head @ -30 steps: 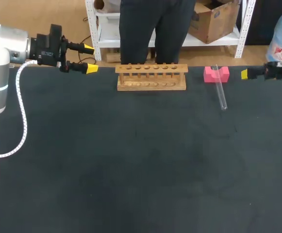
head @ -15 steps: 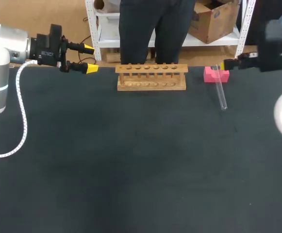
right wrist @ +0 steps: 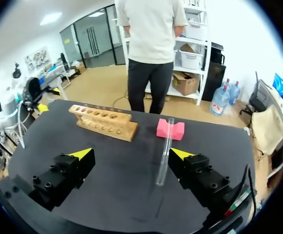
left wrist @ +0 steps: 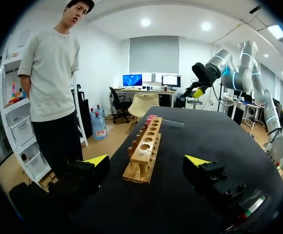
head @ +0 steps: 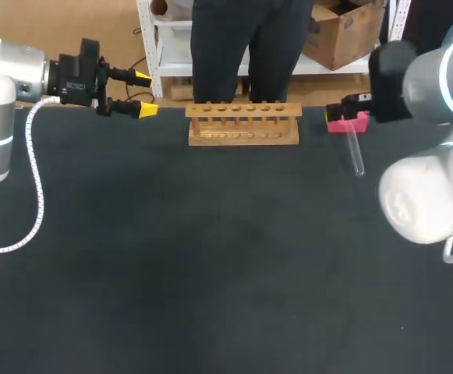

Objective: Grasp the test tube, adjust it, and insert it.

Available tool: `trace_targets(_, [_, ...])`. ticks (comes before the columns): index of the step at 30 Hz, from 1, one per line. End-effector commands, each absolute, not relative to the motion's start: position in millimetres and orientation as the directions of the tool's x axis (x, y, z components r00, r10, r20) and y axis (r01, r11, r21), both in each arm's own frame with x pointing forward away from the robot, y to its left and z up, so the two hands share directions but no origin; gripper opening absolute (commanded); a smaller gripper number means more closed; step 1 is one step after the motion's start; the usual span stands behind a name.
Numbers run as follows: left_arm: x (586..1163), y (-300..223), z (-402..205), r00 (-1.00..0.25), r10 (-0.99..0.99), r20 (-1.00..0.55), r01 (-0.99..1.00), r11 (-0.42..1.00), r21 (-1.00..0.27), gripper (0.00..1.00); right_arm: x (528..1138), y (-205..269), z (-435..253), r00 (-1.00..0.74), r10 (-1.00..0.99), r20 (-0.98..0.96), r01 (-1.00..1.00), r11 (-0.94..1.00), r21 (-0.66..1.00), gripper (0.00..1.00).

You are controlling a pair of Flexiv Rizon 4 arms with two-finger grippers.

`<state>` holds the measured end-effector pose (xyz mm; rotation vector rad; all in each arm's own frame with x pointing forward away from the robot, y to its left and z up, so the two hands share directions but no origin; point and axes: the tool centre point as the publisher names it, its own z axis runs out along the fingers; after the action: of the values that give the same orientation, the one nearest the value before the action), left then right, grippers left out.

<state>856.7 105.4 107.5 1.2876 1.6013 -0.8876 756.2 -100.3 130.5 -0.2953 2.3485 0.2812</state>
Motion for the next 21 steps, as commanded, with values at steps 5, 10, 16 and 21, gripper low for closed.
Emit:
trace_targets(5, [857.3, 105.7, 106.9, -0.082, 0.355, -0.931, 0.978, 0.209, -0.007, 1.0, 784.6, -117.3, 105.3, -0.722, -0.121, -0.681, 0.086, 0.961, -0.262, 1.0])
trace_targets(10, [857.3, 105.7, 106.9, -0.082, 0.355, -0.931, 0.978, 0.209, -0.007, 1.0, 802.3, -132.8, 90.2, -0.73, -0.151, -0.667, 0.055, 0.959, -0.278, 1.0])
trace_targets(16, [857.3, 105.7, 106.9, -0.082, 0.355, -0.931, 0.978, 0.209, -0.007, 1.0, 815.1, -142.7, 74.2, -0.732, -0.18, -0.658, 0.009, 0.962, -0.273, 1.0])
trace_targets(21, [857.3, 105.7, 106.9, -0.082, 0.355, -0.931, 0.978, 0.209, -0.007, 1.0, 822.6, -144.6, 61.2, -0.739, -0.163, -0.654, -0.04, 0.979, -0.199, 1.0])
